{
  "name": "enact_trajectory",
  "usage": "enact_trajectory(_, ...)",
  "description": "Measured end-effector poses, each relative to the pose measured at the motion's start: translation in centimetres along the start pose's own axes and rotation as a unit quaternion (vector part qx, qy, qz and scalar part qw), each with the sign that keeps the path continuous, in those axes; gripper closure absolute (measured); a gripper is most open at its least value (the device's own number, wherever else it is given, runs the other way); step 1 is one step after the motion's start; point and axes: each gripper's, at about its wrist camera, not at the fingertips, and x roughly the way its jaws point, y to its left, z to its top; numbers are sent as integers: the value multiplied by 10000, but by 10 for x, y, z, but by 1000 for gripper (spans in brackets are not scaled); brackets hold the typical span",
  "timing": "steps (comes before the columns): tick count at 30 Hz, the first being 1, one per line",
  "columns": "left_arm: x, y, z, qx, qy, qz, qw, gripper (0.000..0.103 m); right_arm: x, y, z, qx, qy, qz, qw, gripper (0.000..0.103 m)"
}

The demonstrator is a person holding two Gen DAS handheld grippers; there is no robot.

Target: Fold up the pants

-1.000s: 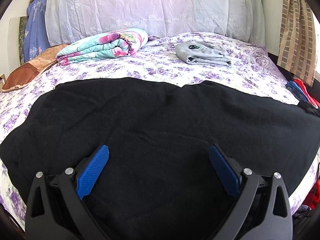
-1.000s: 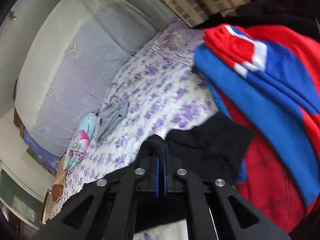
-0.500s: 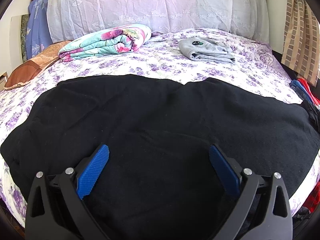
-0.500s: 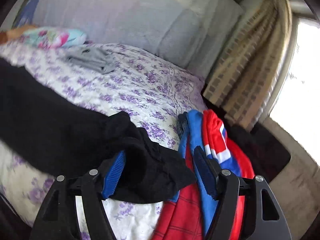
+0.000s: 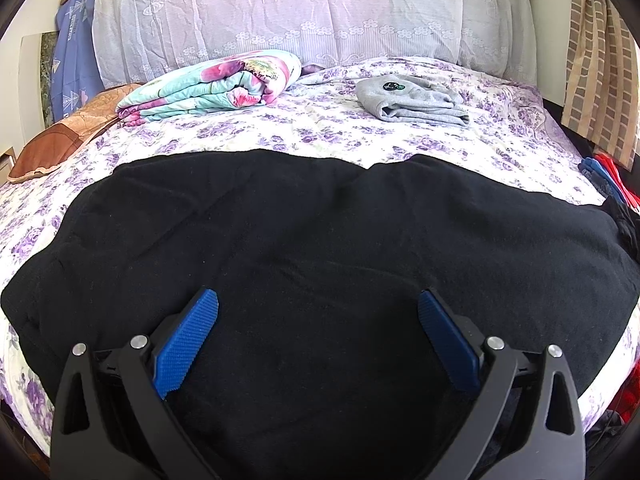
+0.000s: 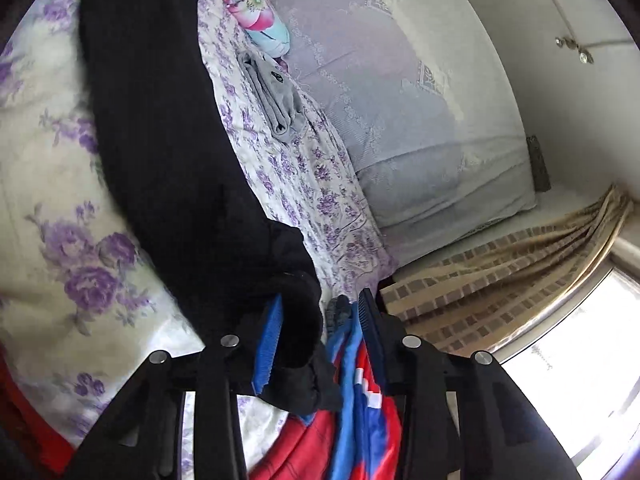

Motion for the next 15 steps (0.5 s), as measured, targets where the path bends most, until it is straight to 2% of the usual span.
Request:
enact_trajectory(3,0,0,0,1,-5,4,10000,5,-5,19,-3,-849,-201,-319,9957,63)
enact_trajectory(7,1,1,0,9,28,9,10000,5,-9,28,-8,-1359,-555,-475,9880,63)
enact_trajectory(10,2,2,0,3,70,5,10000,5,-9,31,-14,-1859,-632,-648,9784,63)
enact_trajectory(15,2,3,1,-40,134,5,9999,5,-17,25,-30,-2022,-599,-552,9759,62)
